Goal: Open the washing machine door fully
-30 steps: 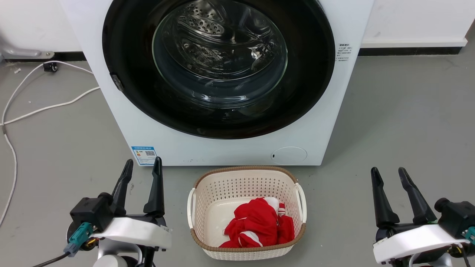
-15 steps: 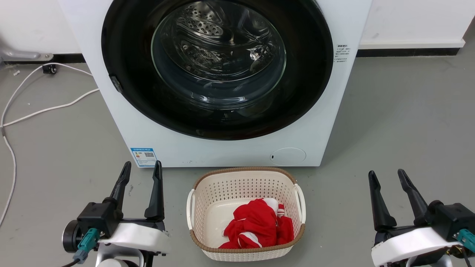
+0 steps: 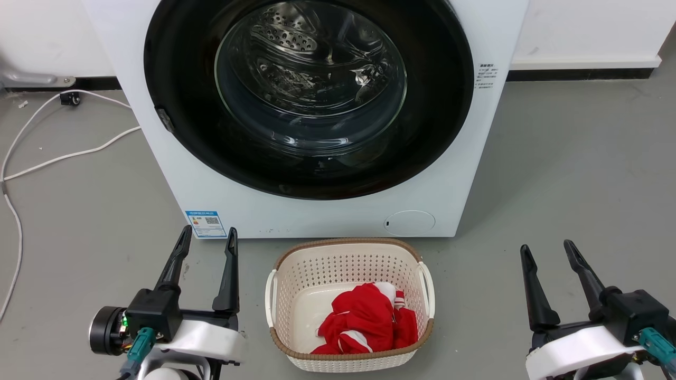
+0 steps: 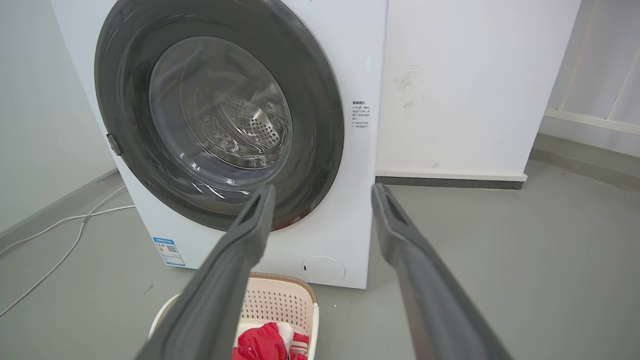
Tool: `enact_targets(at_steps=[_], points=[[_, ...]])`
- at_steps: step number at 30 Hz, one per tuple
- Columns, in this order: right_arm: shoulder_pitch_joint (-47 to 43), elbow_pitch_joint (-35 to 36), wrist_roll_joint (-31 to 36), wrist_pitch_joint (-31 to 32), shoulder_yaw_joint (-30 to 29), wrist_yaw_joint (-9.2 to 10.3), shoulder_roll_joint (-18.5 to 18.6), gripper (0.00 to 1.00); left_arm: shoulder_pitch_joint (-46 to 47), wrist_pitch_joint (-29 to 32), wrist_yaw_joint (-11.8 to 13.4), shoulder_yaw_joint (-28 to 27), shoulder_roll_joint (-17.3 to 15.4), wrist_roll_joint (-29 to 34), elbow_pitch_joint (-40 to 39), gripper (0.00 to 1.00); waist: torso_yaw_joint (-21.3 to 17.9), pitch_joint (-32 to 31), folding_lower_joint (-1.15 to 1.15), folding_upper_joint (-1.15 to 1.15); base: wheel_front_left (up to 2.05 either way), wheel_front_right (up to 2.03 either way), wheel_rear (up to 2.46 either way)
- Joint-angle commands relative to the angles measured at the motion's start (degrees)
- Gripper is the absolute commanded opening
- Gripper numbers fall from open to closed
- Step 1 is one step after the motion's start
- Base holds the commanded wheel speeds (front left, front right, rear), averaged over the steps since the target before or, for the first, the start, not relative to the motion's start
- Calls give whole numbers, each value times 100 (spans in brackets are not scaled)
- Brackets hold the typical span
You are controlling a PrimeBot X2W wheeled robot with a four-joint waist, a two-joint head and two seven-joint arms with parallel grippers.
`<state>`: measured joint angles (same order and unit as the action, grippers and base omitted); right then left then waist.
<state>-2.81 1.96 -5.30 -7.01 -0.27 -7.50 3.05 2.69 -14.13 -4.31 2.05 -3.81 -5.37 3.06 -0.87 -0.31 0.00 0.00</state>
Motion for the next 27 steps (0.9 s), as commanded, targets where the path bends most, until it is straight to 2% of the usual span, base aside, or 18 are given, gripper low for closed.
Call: enact_targets(at_steps=[1, 7, 21, 22, 23, 24, 25, 27], points=[[-73, 45, 92, -21, 12, 2, -23, 100, -48, -46, 22, 8, -1, 113, -43, 100, -3, -2, 0, 0, 0, 0, 0], [-86, 58, 311, -56, 18, 2, -30, 100, -61, -120, 16, -2, 20, 389, -44, 100, 5, -3, 0, 0, 0, 0, 0], [-70, 1, 189, -59, 12, 3, -28, 100, -73, -107, -33, -74, 56, 312, 28, 100, 10, 5, 0, 0, 0, 0, 0], [-73, -12, 151, -43, 22, 3, -28, 98, -70, -107, -36, -76, 59, 313, 31, 100, 9, 9, 0, 0, 0, 0, 0], [-73, -19, 140, -30, 30, 2, -28, 46, -68, -107, -39, -77, 61, 310, 35, 100, 8, 12, 0, 0, 0, 0, 0], [-76, -34, 112, -7, 42, 3, -28, 16, -69, -107, -43, -78, 63, 313, 38, 100, 6, 15, 0, 0, 0, 0, 0], [-80, -46, 72, 17, 53, 3, -28, 0, -71, -107, -46, -81, 65, 319, 40, 100, 5, 18, 0, 0, 0, 0, 0], [-80, -52, 51, 28, 54, 3, -28, 0, -72, -107, -49, -88, 68, 325, 42, 100, 5, 24, 0, 0, 0, 0, 0]])
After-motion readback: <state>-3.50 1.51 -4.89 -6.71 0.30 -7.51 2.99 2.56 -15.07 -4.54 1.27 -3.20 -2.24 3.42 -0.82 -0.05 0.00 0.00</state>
